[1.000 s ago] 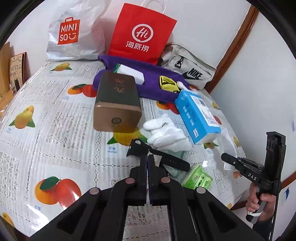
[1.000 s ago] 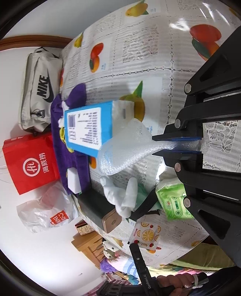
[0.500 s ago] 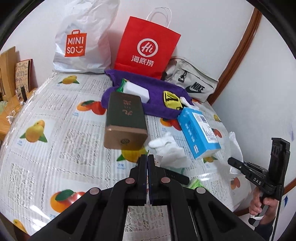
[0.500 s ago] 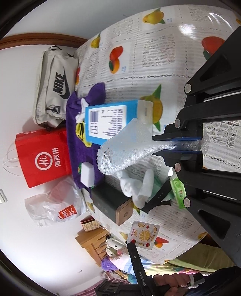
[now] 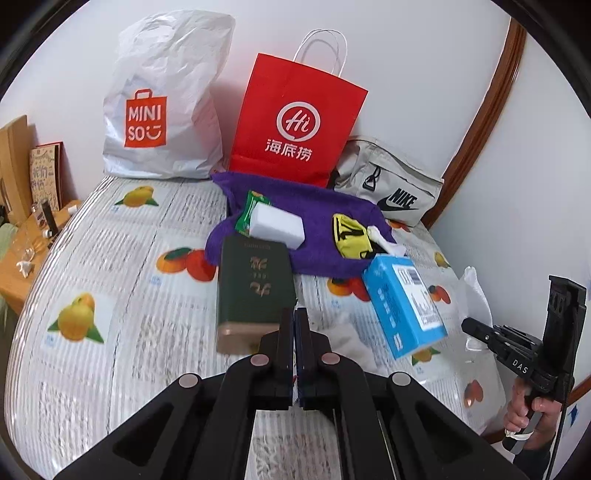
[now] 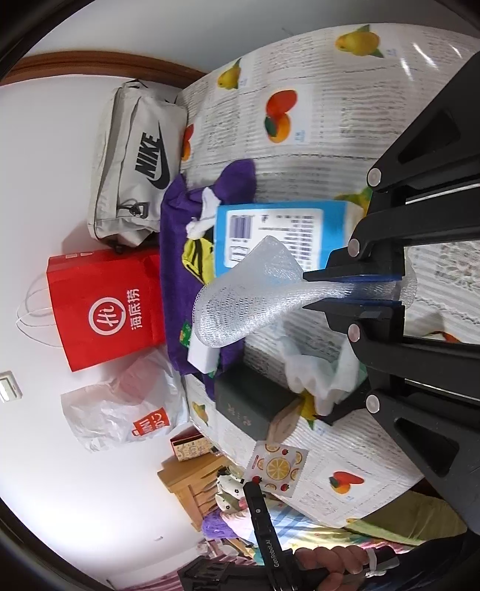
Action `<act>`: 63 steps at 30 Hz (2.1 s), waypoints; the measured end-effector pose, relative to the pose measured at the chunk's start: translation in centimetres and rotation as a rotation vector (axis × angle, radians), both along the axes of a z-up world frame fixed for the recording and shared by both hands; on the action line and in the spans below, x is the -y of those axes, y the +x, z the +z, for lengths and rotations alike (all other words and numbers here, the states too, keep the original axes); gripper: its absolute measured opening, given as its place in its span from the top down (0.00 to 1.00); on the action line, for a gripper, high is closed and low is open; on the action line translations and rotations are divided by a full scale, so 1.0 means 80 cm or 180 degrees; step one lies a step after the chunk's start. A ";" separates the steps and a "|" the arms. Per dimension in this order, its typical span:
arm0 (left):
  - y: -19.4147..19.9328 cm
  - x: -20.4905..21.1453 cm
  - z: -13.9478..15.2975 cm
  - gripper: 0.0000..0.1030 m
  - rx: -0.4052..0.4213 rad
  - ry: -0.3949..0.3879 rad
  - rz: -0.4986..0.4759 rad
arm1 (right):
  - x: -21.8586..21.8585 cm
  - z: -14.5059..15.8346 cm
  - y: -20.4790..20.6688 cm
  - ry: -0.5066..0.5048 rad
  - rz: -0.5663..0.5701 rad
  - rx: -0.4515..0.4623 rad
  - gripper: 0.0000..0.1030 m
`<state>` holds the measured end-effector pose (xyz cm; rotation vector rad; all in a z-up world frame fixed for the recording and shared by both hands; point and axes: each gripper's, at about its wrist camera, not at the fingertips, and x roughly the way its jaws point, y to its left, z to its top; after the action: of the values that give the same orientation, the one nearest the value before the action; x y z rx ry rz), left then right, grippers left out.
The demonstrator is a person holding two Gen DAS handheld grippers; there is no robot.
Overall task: Organize soft objects
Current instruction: 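Carry the clear glove with the right tool while the left tool carries the orange-slice packet to the towel, then open both tools to drop the glove and packet onto the purple towel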
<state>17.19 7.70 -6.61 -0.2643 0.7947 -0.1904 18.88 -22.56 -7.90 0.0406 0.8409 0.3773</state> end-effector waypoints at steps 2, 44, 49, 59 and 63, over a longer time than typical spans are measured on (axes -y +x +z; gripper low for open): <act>0.012 0.001 0.005 0.98 0.0008 0.0008 0.0001 | 0.000 0.004 0.012 -0.0006 -0.0022 0.0013 0.94; 0.282 0.023 -0.007 0.98 -0.0092 0.0080 -0.0072 | -0.032 -0.046 0.274 -0.0245 0.0004 -0.0250 0.94; 0.312 0.027 -0.018 0.98 -0.0152 0.0039 -0.0075 | -0.035 -0.059 0.292 -0.0297 0.0038 -0.0327 0.94; 0.351 0.027 -0.050 0.98 -0.0426 0.0072 -0.0024 | -0.033 -0.076 0.309 -0.0346 0.0085 -0.0481 0.93; 0.352 0.020 -0.059 0.98 -0.0481 0.0099 0.0045 | -0.034 -0.082 0.310 -0.0360 0.0100 -0.0514 0.92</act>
<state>45.38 6.14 -11.34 -0.2570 0.9446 -0.1456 43.71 -19.86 -14.46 -0.0478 1.0222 0.3588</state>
